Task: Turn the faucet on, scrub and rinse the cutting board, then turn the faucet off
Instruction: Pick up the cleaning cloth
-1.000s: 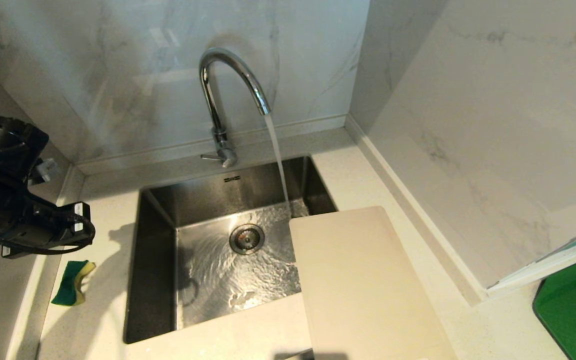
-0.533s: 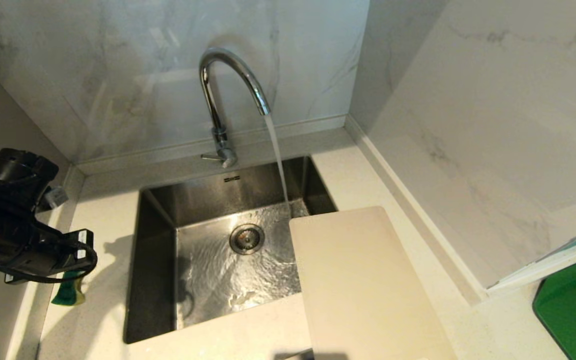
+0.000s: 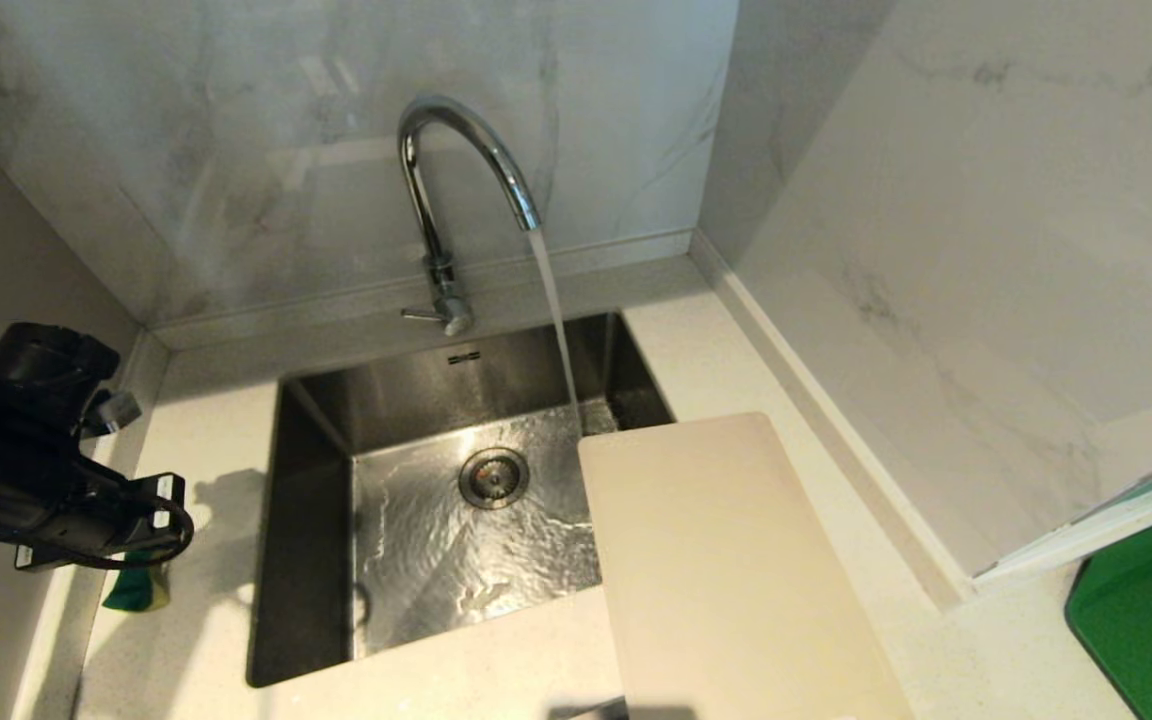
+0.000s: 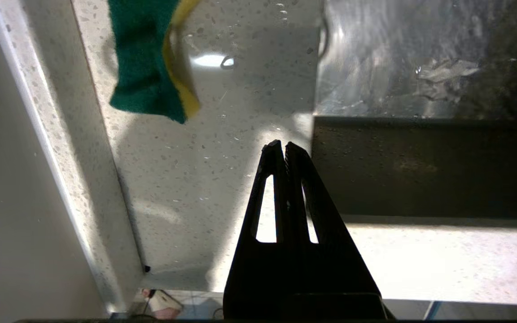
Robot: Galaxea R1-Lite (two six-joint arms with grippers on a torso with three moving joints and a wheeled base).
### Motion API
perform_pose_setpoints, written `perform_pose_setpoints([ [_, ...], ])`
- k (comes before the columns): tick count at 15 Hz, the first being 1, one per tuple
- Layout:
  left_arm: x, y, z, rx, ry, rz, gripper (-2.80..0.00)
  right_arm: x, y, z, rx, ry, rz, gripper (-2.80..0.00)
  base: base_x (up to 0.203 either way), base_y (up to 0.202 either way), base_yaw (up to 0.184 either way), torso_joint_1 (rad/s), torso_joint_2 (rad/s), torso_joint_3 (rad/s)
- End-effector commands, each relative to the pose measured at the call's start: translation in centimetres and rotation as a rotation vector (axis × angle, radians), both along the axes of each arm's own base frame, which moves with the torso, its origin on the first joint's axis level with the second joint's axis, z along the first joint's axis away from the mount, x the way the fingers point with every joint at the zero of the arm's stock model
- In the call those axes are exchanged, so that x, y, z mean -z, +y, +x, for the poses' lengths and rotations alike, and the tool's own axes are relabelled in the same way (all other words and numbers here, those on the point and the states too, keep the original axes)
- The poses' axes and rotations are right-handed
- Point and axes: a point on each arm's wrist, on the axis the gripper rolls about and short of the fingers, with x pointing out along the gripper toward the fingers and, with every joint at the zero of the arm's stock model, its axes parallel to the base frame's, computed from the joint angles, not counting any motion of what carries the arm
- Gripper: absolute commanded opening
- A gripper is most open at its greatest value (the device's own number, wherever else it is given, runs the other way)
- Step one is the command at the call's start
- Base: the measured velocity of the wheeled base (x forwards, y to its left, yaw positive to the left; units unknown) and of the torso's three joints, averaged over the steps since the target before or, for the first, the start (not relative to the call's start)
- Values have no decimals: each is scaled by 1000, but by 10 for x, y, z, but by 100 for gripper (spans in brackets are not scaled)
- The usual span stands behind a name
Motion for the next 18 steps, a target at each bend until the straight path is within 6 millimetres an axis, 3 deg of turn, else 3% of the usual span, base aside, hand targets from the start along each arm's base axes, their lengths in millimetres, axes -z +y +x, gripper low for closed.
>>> perform_pose_setpoints([
  [1, 12, 4, 9, -4, 43, 12, -280, 0, 0, 0, 1, 2, 0, -280, 0, 0, 0, 0, 0, 0],
  [2, 14, 6, 12, -3, 39, 17, -280, 0, 0, 0, 0, 2, 0, -280, 0, 0, 0, 0, 0, 0],
  [3, 17, 10, 17, -14, 29, 18, 0, 0, 0, 0, 0, 2, 0, -280, 0, 0, 0, 0, 0, 0],
  [10, 30, 61, 45, -73, -8, -68, 0, 0, 0, 0, 0, 2, 0, -280, 0, 0, 0, 0, 0, 0],
  [18, 20, 69, 34, -112, -10, -79, 0, 0, 0, 0, 0, 2, 0, -280, 0, 0, 0, 0, 0, 0],
])
